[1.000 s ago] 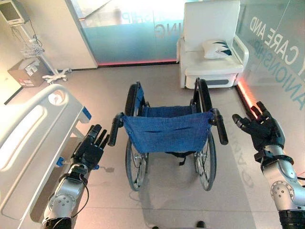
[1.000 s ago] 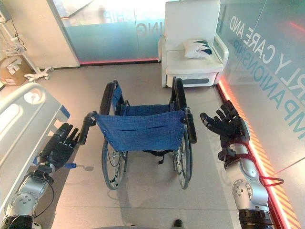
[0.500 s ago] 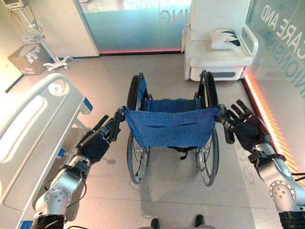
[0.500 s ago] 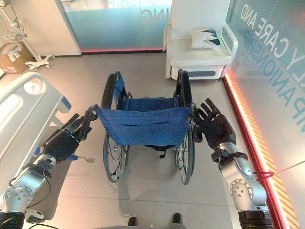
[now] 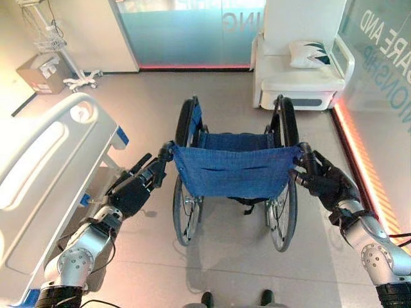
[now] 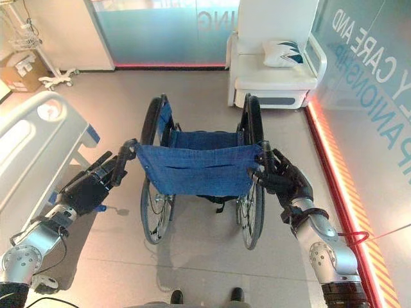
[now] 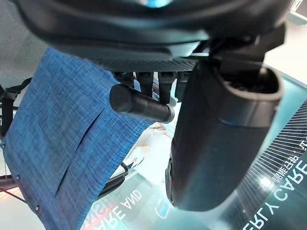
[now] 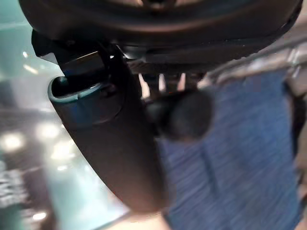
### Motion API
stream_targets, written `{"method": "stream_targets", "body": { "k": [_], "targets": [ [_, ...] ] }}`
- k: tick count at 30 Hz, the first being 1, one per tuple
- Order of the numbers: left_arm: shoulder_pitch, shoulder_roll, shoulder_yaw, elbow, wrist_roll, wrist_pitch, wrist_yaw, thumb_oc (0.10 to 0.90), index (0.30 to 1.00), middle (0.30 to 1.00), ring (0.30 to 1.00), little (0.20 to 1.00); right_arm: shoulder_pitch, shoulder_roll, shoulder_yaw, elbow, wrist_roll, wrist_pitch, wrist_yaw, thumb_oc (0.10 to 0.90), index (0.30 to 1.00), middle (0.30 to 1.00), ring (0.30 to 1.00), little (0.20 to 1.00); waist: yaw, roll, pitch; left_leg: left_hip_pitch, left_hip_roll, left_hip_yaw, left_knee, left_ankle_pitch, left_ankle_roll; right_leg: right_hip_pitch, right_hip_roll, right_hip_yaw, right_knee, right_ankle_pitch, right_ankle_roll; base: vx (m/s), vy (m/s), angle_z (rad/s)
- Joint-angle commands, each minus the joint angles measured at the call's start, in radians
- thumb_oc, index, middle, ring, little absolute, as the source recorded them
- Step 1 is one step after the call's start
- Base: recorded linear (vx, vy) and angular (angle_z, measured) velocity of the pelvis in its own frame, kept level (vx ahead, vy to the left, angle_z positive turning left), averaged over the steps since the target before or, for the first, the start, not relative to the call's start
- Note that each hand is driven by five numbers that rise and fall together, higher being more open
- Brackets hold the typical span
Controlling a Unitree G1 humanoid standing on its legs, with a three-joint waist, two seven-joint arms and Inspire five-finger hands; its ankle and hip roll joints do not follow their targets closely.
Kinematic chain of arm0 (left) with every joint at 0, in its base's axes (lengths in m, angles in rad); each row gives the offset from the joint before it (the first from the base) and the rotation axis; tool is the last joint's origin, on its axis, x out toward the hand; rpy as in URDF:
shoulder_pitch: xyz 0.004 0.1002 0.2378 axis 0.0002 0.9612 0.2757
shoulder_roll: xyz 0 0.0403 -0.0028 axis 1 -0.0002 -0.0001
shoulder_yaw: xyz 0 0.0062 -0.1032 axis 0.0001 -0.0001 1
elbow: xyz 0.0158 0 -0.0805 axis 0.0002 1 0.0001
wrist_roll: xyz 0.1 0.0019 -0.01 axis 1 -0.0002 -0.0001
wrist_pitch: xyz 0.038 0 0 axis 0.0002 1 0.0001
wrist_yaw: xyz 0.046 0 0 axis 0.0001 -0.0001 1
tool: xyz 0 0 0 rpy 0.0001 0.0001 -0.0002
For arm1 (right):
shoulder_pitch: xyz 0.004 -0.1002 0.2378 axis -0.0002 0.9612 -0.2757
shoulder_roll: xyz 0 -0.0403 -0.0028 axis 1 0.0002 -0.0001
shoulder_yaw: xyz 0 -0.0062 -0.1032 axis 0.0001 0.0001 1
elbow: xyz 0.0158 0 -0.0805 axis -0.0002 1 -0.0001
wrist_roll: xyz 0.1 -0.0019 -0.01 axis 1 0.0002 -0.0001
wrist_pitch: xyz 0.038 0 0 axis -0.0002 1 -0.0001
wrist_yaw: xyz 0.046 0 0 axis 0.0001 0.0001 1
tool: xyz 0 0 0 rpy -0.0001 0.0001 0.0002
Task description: Push the wheelchair next to the bed
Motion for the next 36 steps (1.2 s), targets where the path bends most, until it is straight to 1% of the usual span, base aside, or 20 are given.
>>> {"method": "stream_targets", "body": {
  "k": [1, 6, 11, 19, 23, 25, 26, 27, 32, 34, 36],
  "targets": [
    [-0.143, 0.062, -0.054, -0.120, -0.080, -0.024, -0.054, 0.800, 0.900, 0.900, 0.900, 0.900, -0.144, -0.110, 0.020, -0.019, -0.104, -0.035, -0.101, 0.800, 0.900, 0.900, 0.900, 0.900, -0.007, 0.002, -0.049, -0.030, -0.027, 0.037, 0.035, -0.006, 0.001, 0.012, -0.028, 0.037, 0.015, 0.007, -0.004, 0.00, 0.000, 0.00],
    [-0.186, 0.071, -0.091, -0.101, -0.086, -0.020, -0.041, 0.800, 0.900, 0.900, 0.900, 0.900, -0.223, -0.132, 0.064, 0.032, -0.174, -0.015, -0.176, 0.800, 0.900, 0.900, 0.900, 0.900, 0.001, 0.001, -0.036, -0.032, -0.028, 0.029, 0.045, -0.008, 0.001, 0.016, -0.030, 0.039, 0.018, 0.009, -0.003, 0.00, -0.002, 0.01],
    [-0.219, 0.083, -0.117, -0.082, -0.085, -0.011, -0.039, 0.800, 0.900, 0.900, 0.900, 0.900, -0.296, -0.147, 0.092, 0.075, -0.177, -0.013, -0.240, 0.800, 0.900, 0.900, 0.900, 0.900, 0.011, -0.002, -0.025, -0.030, -0.028, 0.022, 0.055, -0.011, 0.002, 0.024, -0.032, 0.038, 0.020, 0.011, -0.001, 0.04, -0.015, 0.05],
    [-0.268, 0.108, -0.141, -0.051, -0.092, 0.019, -0.033, 0.800, 0.900, 0.900, 0.900, 0.900, -0.390, -0.168, 0.123, 0.129, -0.141, 0.010, -0.281, 0.800, 0.900, 0.900, 0.900, 0.900, 0.023, -0.006, -0.016, -0.031, -0.029, 0.016, 0.062, -0.015, 0.004, 0.027, -0.034, 0.035, 0.022, 0.012, 0.002, 0.02, -0.011, 0.03],
    [-0.271, 0.106, -0.142, -0.041, -0.080, 0.026, -0.041, 0.800, 0.900, 0.900, 0.900, 0.900, -0.394, -0.168, 0.129, 0.140, -0.140, 0.043, -0.283, 0.800, 0.900, 0.900, 0.900, 0.900, 0.025, -0.008, -0.017, -0.030, -0.031, 0.013, 0.064, -0.017, 0.005, 0.028, -0.036, 0.037, 0.024, 0.012, 0.004, 0.03, -0.009, 0.02],
    [-0.275, 0.108, -0.144, -0.038, -0.076, 0.031, -0.041, 0.800, 0.900, 0.900, 0.900, 0.900, -0.399, -0.170, 0.134, 0.160, -0.139, 0.073, -0.272, 0.800, 0.900, 0.900, 0.900, 0.900, 0.026, -0.009, -0.017, -0.030, -0.031, 0.014, 0.065, -0.017, 0.006, 0.028, -0.035, 0.038, 0.024, 0.012, 0.005, 0.02, -0.007, 0.00],
    [-0.277, 0.108, -0.145, -0.036, -0.075, 0.032, -0.041, 0.800, 0.900, 0.900, 0.900, 0.900, -0.401, -0.170, 0.135, 0.163, -0.140, 0.081, -0.267, 0.750, 0.825, 0.825, 0.825, 0.825, 0.026, -0.009, -0.017, -0.030, -0.031, 0.014, 0.066, -0.017, 0.006, 0.028, -0.035, 0.039, 0.024, 0.012, 0.005, 0.00, 0.000, 0.00],
    [-0.283, 0.109, -0.148, -0.038, -0.076, 0.038, -0.035, 0.800, 0.900, 0.900, 0.900, 0.900, -0.403, -0.170, 0.144, 0.172, -0.144, 0.091, -0.256, 0.400, 0.300, 0.300, 0.300, 0.300, 0.027, -0.010, -0.016, -0.031, -0.029, 0.014, 0.067, -0.016, 0.006, 0.029, -0.035, 0.038, 0.024, 0.013, 0.005, 0.00, 0.000, 0.00],
    [-0.290, 0.109, -0.162, -0.041, -0.072, 0.051, -0.032, 0.800, 0.900, 0.900, 0.900, 0.900, -0.400, -0.165, 0.160, 0.173, -0.149, 0.097, -0.241, 0.400, 0.300, 0.300, 0.300, 0.300, 0.027, -0.012, -0.012, -0.031, -0.027, 0.014, 0.073, -0.016, 0.006, 0.031, -0.035, 0.036, 0.025, 0.012, 0.005, 0.00, 0.000, 0.00],
    [-0.291, 0.112, -0.165, -0.043, -0.084, 0.064, -0.028, 0.800, 0.900, 0.900, 0.900, 0.900, -0.398, -0.166, 0.165, 0.172, -0.150, 0.099, -0.239, 0.400, 0.300, 0.300, 0.300, 0.300, 0.027, -0.012, -0.011, -0.031, -0.026, 0.015, 0.075, -0.015, 0.005, 0.032, -0.035, 0.035, 0.025, 0.012, 0.005, 0.00, 0.000, 0.00],
    [-0.289, 0.114, -0.167, -0.041, -0.094, 0.091, -0.016, 0.800, 0.900, 0.900, 0.900, 0.900, -0.393, -0.163, 0.166, 0.171, -0.154, 0.095, -0.235, 0.400, 0.300, 0.300, 0.300, 0.300, 0.026, -0.010, -0.012, -0.028, -0.025, 0.016, 0.075, -0.016, 0.005, 0.035, -0.034, 0.035, 0.024, 0.012, 0.005, 0.00, 0.000, 0.00]
  ]
}}
